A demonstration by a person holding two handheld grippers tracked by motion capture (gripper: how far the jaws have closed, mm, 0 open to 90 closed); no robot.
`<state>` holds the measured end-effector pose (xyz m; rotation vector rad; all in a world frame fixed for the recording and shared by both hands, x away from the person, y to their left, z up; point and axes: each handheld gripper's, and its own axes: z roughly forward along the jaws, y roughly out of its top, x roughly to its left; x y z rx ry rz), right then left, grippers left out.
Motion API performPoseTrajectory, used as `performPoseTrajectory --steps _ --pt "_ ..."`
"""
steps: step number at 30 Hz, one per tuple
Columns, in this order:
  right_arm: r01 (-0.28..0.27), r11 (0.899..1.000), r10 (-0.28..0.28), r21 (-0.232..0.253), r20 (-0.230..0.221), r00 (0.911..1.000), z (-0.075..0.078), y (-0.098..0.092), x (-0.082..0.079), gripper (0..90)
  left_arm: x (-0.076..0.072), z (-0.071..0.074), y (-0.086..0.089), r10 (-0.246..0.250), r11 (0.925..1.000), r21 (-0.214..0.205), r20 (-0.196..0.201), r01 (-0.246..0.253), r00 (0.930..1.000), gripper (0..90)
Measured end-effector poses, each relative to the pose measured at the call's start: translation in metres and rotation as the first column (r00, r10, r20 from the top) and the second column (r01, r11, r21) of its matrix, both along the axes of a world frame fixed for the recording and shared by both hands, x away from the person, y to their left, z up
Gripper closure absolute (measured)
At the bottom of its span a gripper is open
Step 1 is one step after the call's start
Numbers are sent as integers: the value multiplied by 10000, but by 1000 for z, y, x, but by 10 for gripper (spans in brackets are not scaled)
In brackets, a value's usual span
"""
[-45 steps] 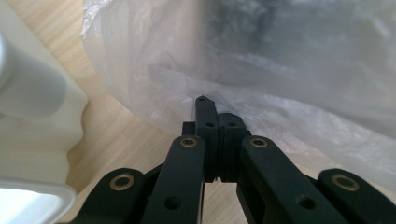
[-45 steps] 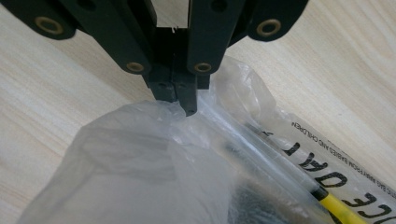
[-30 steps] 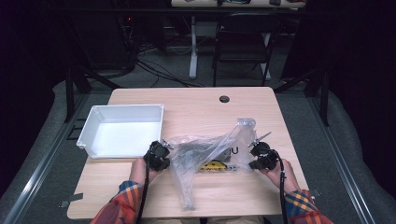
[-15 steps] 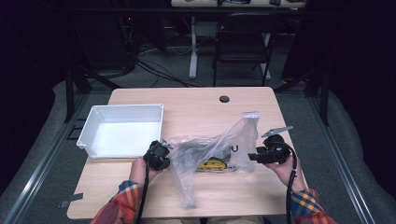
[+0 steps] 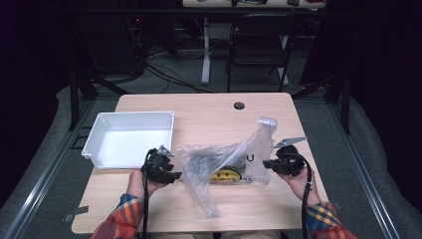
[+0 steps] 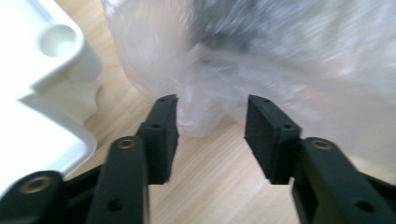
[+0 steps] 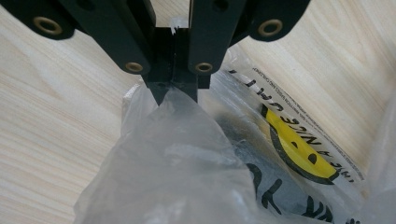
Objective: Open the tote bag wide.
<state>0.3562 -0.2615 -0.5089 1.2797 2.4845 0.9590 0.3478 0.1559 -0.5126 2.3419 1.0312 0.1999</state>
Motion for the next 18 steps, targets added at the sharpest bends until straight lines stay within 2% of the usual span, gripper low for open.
performPoseTrajectory --steps 1,3,5,6,7,10,12,14,15,16,18 --pt "28 9998 -28 171 -3 10000 -1 0 0 900 -2 3 1 -2 9999 -131 90 4 10000 513" --pt "19 10000 -19 -49 -19 10000 0 0 0 900 -6 13 2 48 9990 -444 383 -31 9993 479" --pt "10 9999 -9 -118 44 10000 -1 0 1 900 -9 22 2 18 9967 -811 500 23 9987 456" --pt "46 10000 -46 65 -27 10000 -2 2 1 900 -10 25 1 -4 9953 -963 559 57 9984 436" --pt "54 9999 -54 160 -34 10000 -3 2 0 900 -11 28 -1 -108 9947 -1018 613 170 9981 417" --pt "46 10000 -46 36 66 10000 -2 2 1 900 -12 28 -11 -288 9934 -1088 773 371 9966 344" --pt "44 9999 -43 -157 58 10000 -1 2 1 900 -10 23 -21 -294 9954 -886 858 370 9959 339" --pt "33 9999 -32 -127 65 10000 -2 3 1 900 -6 18 -27 -288 9968 -711 910 353 9954 409" --pt "21 9996 -19 -272 80 10000 -1 3 0 900 -4 15 -29 -225 9973 -667 985 292 9949 455" --pt "21 9999 -20 -152 60 10000 -2 4 0 900 -1 13 -32 -147 9984 -535 1084 206 9940 507" --pt "32 10000 -32 -85 65 10000 -4 4 1 900 2 10 -34 -267 9986 -425 1149 317 9930 661"
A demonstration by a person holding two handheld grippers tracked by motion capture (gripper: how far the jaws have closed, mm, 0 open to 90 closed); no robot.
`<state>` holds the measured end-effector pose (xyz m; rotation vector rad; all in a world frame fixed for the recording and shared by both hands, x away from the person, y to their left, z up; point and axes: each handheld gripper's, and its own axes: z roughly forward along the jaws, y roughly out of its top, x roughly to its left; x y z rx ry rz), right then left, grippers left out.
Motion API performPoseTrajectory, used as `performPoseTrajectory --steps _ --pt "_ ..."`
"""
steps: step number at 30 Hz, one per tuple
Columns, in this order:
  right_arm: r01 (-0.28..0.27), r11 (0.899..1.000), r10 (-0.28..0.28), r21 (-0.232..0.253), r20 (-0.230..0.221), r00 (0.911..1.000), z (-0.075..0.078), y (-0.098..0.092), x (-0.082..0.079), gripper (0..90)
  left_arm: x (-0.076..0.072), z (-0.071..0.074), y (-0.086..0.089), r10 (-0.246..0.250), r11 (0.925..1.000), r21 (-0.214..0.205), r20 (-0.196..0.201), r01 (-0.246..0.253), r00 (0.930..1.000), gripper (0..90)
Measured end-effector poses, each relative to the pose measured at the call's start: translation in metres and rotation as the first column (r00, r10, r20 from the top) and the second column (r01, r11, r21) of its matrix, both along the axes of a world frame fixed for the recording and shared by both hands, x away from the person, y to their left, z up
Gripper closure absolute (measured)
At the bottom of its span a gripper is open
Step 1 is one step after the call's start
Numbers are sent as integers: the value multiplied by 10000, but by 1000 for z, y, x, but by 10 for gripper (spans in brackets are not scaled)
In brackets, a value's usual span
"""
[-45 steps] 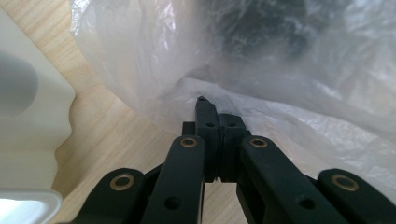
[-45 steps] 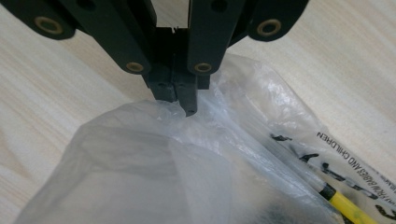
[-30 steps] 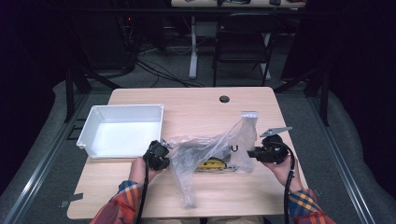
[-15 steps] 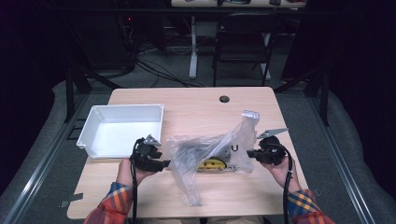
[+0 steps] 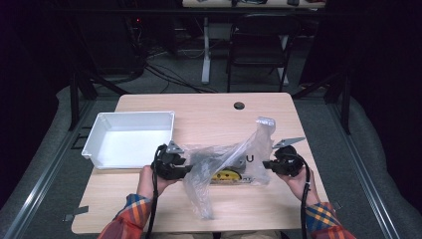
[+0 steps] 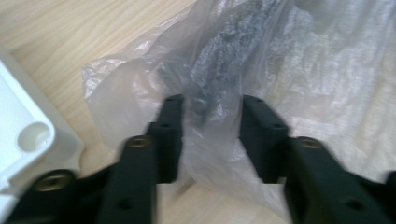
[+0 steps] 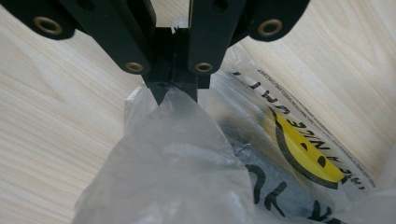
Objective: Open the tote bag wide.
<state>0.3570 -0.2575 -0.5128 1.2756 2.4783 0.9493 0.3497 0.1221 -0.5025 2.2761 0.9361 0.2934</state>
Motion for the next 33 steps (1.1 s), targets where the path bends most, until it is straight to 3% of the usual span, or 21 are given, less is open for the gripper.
performPoseTrajectory --steps 2,5,9,11,15,21,28,33 --pt "41 9996 -43 -292 -48 10000 0 -1 1 900 3 -4 -3 -38 9998 189 66 37 10000 764" --pt "146 9998 -148 -119 -182 9997 -5 -2 2 900 7 -9 -6 -65 9989 461 75 61 10000 883" --pt "136 9998 -139 -171 -211 9997 -7 -2 3 900 9 -10 -7 32 9983 581 218 -44 9998 900" --pt "98 9994 -109 -345 -299 9995 -7 -2 4 900 11 -9 -5 244 9974 672 447 -274 9987 900" --pt "116 9987 -136 -487 -404 9991 -12 -2 5 900 17 -9 0 620 9950 756 526 -659 9967 900" --pt "245 9944 -304 -1031 -558 9980 -19 -4 9 900 25 -14 2 1193 9831 1304 762 -1286 9899 900" --pt "411 9821 -558 -1839 -753 9956 -26 -6 12 900 34 -22 -1 1558 9580 2263 1055 -1762 9821 900" --pt "534 9706 -744 -2347 -814 9939 -29 -7 14 900 35 -23 -1 1682 9426 2681 1336 -1990 9766 900"
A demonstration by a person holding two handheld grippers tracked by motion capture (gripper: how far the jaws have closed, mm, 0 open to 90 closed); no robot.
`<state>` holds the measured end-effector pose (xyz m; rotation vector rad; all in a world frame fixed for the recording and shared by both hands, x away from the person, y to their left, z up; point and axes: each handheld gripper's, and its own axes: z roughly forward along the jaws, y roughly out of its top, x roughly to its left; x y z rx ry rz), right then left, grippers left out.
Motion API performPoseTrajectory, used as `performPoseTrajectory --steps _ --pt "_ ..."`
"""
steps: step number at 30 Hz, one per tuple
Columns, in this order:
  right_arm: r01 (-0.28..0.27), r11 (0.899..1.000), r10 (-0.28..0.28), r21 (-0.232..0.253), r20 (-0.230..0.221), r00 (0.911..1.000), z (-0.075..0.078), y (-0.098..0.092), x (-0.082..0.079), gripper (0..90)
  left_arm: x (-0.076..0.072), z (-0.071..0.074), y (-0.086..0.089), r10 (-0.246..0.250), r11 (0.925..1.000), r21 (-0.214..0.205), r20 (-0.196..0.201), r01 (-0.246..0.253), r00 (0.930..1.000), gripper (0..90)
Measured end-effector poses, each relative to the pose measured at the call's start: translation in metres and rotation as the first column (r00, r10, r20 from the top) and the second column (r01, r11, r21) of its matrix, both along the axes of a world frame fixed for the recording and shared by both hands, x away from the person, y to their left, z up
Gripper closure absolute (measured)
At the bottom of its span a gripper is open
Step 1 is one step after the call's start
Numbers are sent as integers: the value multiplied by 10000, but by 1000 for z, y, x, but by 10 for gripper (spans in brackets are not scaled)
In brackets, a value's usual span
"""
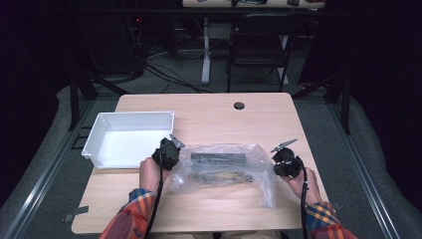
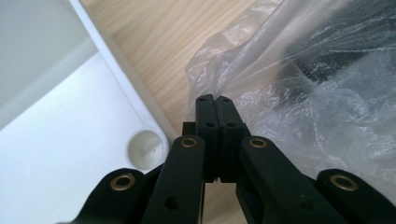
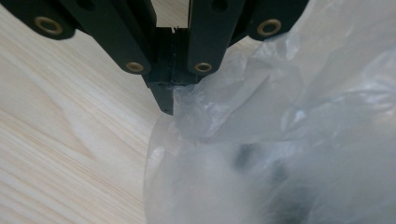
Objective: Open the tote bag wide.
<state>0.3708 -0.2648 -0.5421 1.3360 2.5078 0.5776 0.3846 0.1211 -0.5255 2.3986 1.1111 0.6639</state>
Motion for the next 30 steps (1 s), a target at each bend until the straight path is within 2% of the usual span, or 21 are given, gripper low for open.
performPoseTrajectory --steps 2,5,8,9,10,11,12,13,14,18,22,24,25,28,29,30 --pt "79 9995 -74 -302 147 9999 -2 0 0 900 -1 -1 -1 32 9992 398 232 -41 9997 900" --pt "147 9962 -132 -856 172 9998 -2 -1 1 900 -2 -2 -2 -49 9980 626 249 33 9997 900" --pt "170 9955 -164 -931 75 9998 -3 -2 2 900 -3 -1 -2 -141 9995 295 173 135 9998 900" --pt "148 9963 -144 -847 56 9999 -2 -2 1 880 -3 -1 -2 -141 9995 295 173 135 9998 899" --pt "113 9981 -107 -607 98 9999 2 -4 1 809 -4 1 -1 -177 9998 -39 198 178 9996 896" --pt "238 9993 -232 -299 225 9995 5 -6 0 751 -4 2 0 -187 9998 -83 199 189 9996 892" --pt "148 9999 -147 -36 261 9996 9 -8 -1 727 -4 4 1 -204 9996 -197 193 208 9996 886" --pt "95 9999 -99 128 319 9994 16 -11 -2 701 -5 6 3 -243 9985 -478 138 250 9996 880" --pt "130 9990 -156 422 629 9979 23 -14 -5 641 -6 7 3 -256 9980 -574 99 261 9996 848" --pt "88 9954 -185 952 1022 9946 42 -22 -11 537 -8 12 7 -386 9944 -985 46 389 9992 780" --pt "81 9919 -250 1267 1323 9909 54 -28 -16 465 -13 17 8 -566 9893 -1353 -57 553 9984 693" --pt "30 9890 -253 1481 1490 9885 60 -30 -18 431 -16 21 8 -768 9861 -1483 -108 743 9970 616" --pt "24 9871 -297 1600 1684 9853 64 -29 -20 425 -17 23 8 -770 9843 -1597 -88 746 9970 596" --pt "-189 9834 -141 1805 1800 9836 69 -27 -23 399 -23 27 7 -843 9830 -1640 -66 821 9964 493" --pt "-537 9780 149 2014 1893 9818 73 -20 -25 381 -27 29 6 -967 9797 -1775 -140 927 9952 461" --pt "-537 9780 149 2014 1893 9818 73 -20 -25 381 -27 29 6 -967 9797 -1775 -140 927 9952 435"
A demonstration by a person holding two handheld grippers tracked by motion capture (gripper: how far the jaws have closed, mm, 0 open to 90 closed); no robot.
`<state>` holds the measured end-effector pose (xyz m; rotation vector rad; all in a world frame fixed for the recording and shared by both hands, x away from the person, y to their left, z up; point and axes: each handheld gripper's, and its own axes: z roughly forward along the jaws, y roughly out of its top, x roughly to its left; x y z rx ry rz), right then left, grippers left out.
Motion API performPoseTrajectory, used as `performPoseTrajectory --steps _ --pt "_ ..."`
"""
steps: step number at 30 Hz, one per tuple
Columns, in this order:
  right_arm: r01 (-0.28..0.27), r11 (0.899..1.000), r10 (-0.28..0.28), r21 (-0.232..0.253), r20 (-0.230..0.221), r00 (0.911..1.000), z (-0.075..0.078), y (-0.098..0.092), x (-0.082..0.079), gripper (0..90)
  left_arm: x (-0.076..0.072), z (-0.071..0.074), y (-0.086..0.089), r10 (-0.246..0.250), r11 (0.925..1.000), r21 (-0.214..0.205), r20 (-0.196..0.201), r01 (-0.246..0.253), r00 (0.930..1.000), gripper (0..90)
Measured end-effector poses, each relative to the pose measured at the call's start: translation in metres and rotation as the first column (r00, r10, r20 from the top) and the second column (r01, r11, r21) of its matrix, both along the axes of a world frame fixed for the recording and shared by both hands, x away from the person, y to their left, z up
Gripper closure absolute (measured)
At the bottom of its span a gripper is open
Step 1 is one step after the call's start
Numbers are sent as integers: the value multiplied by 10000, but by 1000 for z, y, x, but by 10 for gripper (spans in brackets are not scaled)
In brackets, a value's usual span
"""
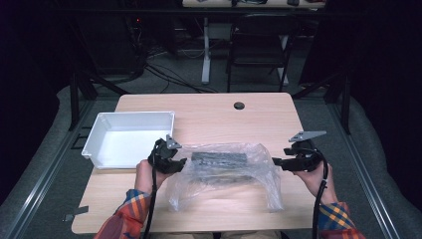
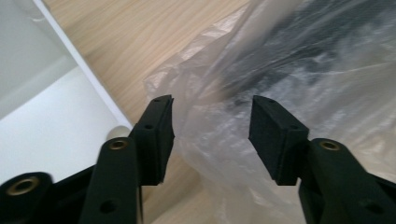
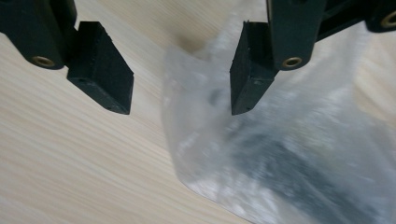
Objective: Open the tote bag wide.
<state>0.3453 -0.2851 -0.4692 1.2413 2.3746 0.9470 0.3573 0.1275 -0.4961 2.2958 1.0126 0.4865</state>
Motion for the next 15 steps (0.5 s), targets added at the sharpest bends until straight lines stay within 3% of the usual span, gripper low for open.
performPoseTrajectory --steps 1,6,9,12,13,14,15 --pt "-387 9992 387 57 1 9993 2 10 -3 349 -5 1 -2 -184 9998 -29 -181 183 9997 416" --pt "-1000 9948 1007 214 -341 9943 1 26 -6 301 -12 -1 -4 -629 9980 -133 -700 621 9956 346" --pt "-1521 9877 1549 370 -906 9838 -3 34 -6 280 -13 -6 -5 -744 9972 28 -1213 753 9898 337" --pt "-1562 9874 1581 250 -1168 9805 -6 36 -5 341 -14 -9 -5 -778 9965 195 -1472 815 9860 351" --pt "-1546 9879 1546 106 -1361 9786 -13 37 -3 467 -14 -14 -5 -796 9955 369 -1725 872 9818 361" --pt "-1546 9879 1546 106 -1361 9786 -13 37 -3 467 -14 -14 -5 -796 9955 369 -1725 872 9818 386" --pt "-1402 9901 1384 -23 -1443 9798 -19 38 -1 618 -13 -16 -5 -825 9943 509 -1883 936 9787 410"
